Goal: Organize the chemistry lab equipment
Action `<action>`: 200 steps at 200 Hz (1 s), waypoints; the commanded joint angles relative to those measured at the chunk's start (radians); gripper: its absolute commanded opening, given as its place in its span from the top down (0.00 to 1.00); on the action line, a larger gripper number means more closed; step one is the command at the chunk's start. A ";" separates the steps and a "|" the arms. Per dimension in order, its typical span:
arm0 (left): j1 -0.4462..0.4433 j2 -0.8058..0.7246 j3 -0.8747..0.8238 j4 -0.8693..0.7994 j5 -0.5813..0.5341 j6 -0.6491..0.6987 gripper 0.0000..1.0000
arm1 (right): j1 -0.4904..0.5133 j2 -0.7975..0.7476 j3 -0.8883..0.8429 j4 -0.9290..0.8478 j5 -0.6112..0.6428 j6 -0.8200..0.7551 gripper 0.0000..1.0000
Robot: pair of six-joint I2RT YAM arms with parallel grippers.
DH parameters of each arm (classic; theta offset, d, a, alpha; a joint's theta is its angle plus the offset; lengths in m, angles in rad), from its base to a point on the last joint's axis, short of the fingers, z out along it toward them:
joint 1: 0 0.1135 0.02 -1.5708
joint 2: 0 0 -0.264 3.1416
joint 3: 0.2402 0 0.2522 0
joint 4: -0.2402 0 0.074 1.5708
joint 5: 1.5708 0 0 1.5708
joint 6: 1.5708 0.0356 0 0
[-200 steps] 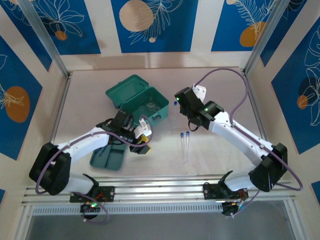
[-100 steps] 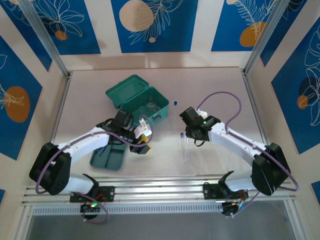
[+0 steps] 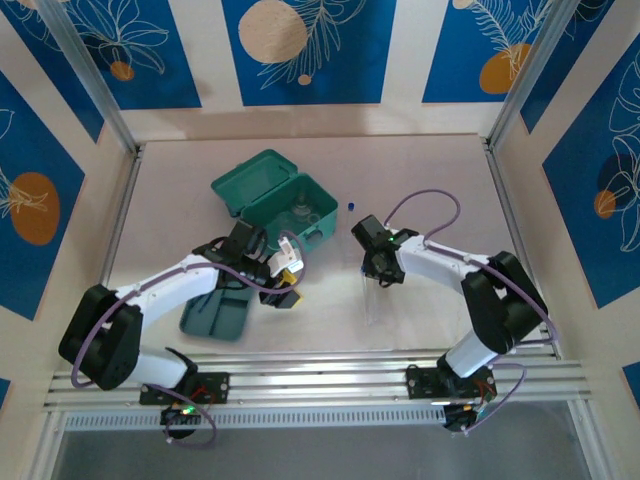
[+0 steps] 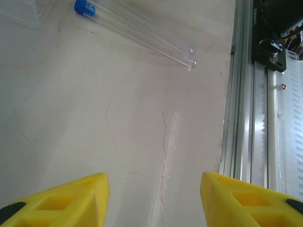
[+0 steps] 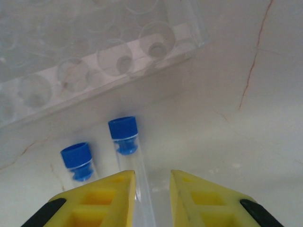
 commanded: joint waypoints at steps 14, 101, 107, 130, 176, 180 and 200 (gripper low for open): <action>0.010 0.002 0.009 -0.019 -0.005 0.008 0.46 | -0.019 0.047 0.029 0.045 -0.033 -0.012 0.74; 0.011 -0.002 0.007 -0.020 -0.015 0.011 0.46 | -0.017 0.012 0.034 0.044 -0.034 -0.022 0.73; 0.010 -0.003 0.006 -0.019 -0.015 0.012 0.46 | -0.016 0.003 0.034 0.041 -0.034 -0.023 0.72; 0.011 0.000 0.008 -0.021 -0.014 0.012 0.46 | -0.007 -0.016 0.041 0.040 -0.051 -0.038 0.68; 0.010 -0.002 0.007 -0.021 -0.011 0.013 0.46 | 0.014 0.020 0.066 0.058 -0.099 -0.078 0.62; 0.010 -0.001 0.007 -0.021 -0.011 0.013 0.46 | 0.014 0.026 0.067 0.061 -0.105 -0.079 0.62; 0.011 -0.003 0.007 -0.022 -0.015 0.014 0.46 | 0.019 0.051 0.071 0.071 -0.125 -0.086 0.61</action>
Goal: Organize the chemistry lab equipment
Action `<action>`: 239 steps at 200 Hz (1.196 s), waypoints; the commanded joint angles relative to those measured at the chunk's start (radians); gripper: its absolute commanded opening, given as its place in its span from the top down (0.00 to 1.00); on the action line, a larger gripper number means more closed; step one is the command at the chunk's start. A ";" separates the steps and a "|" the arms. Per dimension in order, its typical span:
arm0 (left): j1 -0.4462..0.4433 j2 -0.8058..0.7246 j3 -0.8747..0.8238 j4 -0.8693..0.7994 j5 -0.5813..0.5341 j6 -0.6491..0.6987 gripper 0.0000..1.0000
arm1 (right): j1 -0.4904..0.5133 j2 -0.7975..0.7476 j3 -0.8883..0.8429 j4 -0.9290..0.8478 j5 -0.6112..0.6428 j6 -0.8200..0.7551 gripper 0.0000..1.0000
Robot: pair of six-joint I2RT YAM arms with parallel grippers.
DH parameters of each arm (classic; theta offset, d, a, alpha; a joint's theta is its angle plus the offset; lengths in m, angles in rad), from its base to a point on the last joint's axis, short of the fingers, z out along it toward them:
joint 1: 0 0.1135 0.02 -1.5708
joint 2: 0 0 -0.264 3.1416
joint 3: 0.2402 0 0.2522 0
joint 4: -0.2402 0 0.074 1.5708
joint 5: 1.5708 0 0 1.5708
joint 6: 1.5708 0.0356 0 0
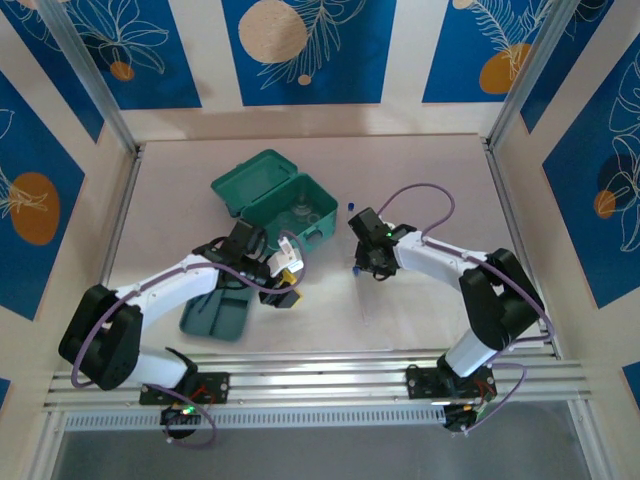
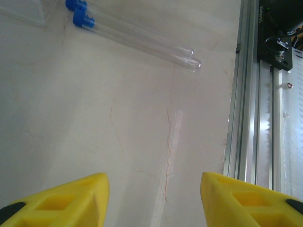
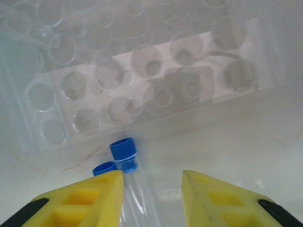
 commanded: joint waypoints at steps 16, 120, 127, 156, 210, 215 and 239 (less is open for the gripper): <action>0.010 -0.006 0.006 -0.023 0.004 0.015 0.46 | 0.011 0.044 0.015 0.016 -0.056 -0.023 0.61; 0.011 -0.007 0.005 -0.025 0.003 0.015 0.46 | -0.012 0.090 0.004 0.008 -0.044 -0.022 0.66; 0.010 -0.008 0.004 -0.024 0.003 0.016 0.46 | -0.017 0.084 -0.004 0.011 -0.042 -0.018 0.66; 0.010 -0.006 0.006 -0.024 0.003 0.016 0.46 | -0.032 0.077 -0.025 0.011 -0.038 -0.017 0.69; 0.010 -0.005 0.007 -0.024 0.003 0.016 0.46 | -0.040 0.089 -0.032 0.005 -0.028 -0.020 0.74; 0.010 -0.004 0.007 -0.025 0.003 0.015 0.46 | -0.041 0.091 -0.030 0.003 -0.025 -0.019 0.75; 0.010 -0.004 0.007 -0.023 0.002 0.017 0.46 | -0.039 0.100 -0.025 -0.011 -0.016 -0.022 0.80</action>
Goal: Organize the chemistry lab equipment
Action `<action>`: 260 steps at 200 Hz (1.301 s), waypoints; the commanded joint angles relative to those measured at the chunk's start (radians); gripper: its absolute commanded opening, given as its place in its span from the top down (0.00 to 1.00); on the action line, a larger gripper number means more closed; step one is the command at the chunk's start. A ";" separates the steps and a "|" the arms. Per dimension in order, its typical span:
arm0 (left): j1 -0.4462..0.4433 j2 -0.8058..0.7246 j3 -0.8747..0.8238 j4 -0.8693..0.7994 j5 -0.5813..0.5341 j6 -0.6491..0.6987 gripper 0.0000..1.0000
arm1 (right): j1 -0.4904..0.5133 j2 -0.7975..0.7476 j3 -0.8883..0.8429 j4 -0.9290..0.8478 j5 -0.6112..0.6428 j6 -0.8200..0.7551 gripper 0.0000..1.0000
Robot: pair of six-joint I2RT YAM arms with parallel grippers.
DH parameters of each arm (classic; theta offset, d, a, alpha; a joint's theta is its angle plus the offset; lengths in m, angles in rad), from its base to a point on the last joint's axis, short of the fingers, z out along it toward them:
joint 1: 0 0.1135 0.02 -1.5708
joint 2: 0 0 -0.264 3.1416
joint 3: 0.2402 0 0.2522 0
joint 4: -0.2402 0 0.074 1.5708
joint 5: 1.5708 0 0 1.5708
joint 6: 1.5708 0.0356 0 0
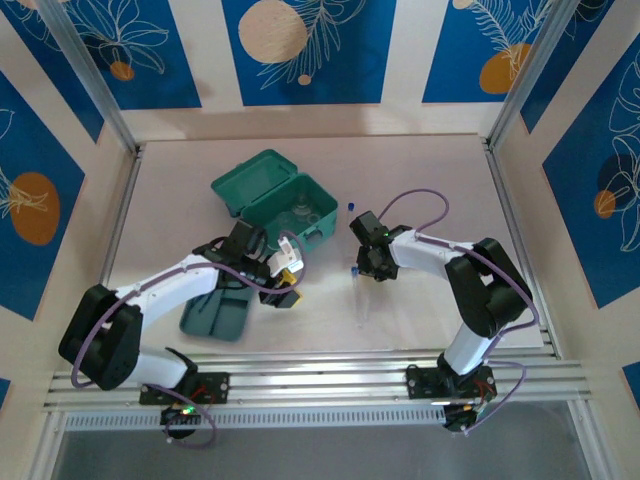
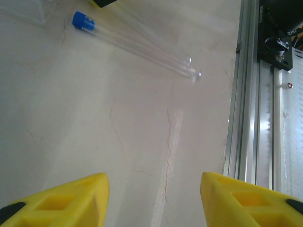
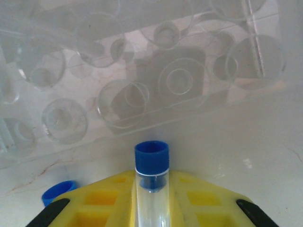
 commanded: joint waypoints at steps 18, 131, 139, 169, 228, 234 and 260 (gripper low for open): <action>0.010 -0.002 0.007 -0.024 -0.001 0.013 0.46 | 0.003 0.000 -0.008 -0.052 0.046 -0.004 0.81; 0.010 0.008 0.028 -0.026 0.016 0.005 0.45 | 0.001 -0.363 -0.040 -0.189 0.150 0.015 0.81; 0.010 0.008 0.036 -0.032 0.023 0.002 0.45 | 0.006 -0.382 -0.042 -0.186 0.148 0.023 0.81; 0.010 0.016 0.085 -0.074 0.059 0.002 0.44 | 0.062 -0.437 -0.038 -0.175 0.174 0.097 0.82; 0.008 0.071 0.241 -0.148 0.149 -0.083 0.42 | 0.278 -0.417 0.089 -0.165 0.326 0.257 0.82; 0.009 0.076 0.255 -0.153 0.163 -0.098 0.42 | 0.289 -0.416 0.095 -0.154 0.332 0.267 0.82; 0.008 0.087 0.283 -0.143 0.218 -0.147 0.42 | 0.314 -0.410 0.120 -0.102 0.359 0.308 0.82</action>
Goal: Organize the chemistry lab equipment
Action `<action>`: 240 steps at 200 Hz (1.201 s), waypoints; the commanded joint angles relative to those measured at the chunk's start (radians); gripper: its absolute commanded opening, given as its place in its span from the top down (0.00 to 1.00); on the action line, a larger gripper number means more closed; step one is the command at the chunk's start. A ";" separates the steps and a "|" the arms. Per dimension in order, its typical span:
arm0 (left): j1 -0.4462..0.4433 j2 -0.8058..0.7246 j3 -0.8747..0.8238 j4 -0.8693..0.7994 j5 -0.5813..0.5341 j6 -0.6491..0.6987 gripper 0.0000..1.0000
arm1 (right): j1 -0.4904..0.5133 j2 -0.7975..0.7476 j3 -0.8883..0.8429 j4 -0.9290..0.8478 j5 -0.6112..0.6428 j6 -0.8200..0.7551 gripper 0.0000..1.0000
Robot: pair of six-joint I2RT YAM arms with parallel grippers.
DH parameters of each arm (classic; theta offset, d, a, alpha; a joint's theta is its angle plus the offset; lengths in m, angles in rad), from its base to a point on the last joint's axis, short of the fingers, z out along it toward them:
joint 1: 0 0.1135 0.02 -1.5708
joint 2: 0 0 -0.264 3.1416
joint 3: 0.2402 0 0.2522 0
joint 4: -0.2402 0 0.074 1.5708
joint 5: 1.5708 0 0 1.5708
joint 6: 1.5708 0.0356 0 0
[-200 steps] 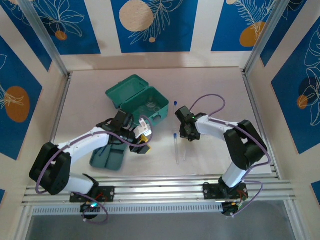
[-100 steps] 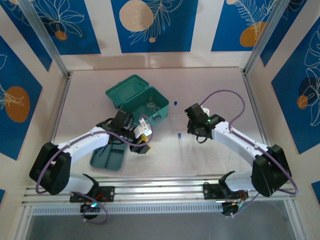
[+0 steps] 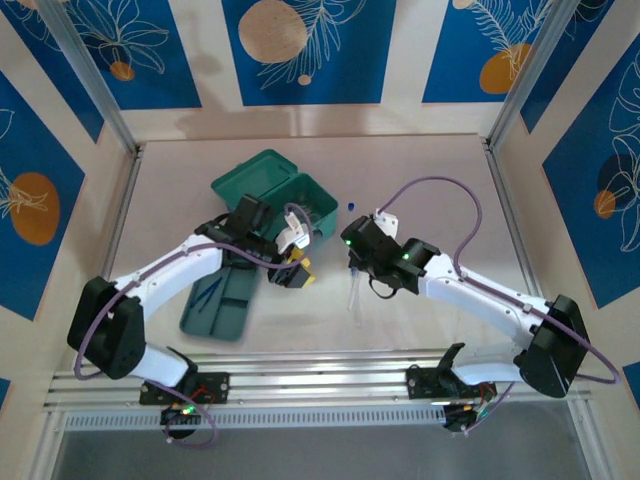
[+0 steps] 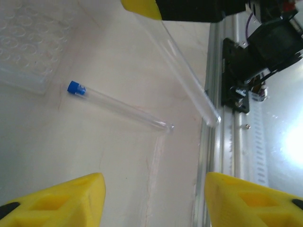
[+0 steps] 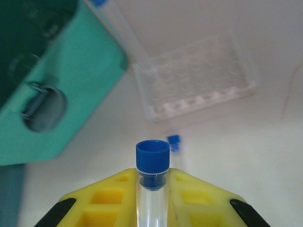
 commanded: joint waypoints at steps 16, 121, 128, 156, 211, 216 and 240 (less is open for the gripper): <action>0.008 0.016 0.041 -0.025 0.121 -0.088 0.42 | 0.039 0.024 0.058 0.058 0.112 0.112 0.82; 0.008 0.025 0.015 0.034 0.228 -0.152 0.41 | 0.165 0.090 0.130 0.140 0.259 0.248 0.82; 0.006 0.027 0.014 0.035 0.226 -0.153 0.41 | 0.165 0.087 0.131 0.147 0.257 0.246 0.82; 0.007 0.027 0.012 0.038 0.220 -0.152 0.41 | 0.174 0.071 0.125 0.166 0.264 0.256 0.82; 0.008 0.031 0.011 0.033 0.218 -0.147 0.40 | 0.201 0.058 0.100 0.210 0.320 0.287 0.82; 0.007 0.031 0.011 0.033 0.218 -0.146 0.40 | 0.203 0.057 0.099 0.216 0.321 0.285 0.82; 0.008 0.033 0.010 0.030 0.205 -0.142 0.41 | 0.209 0.057 0.096 0.224 0.329 0.287 0.82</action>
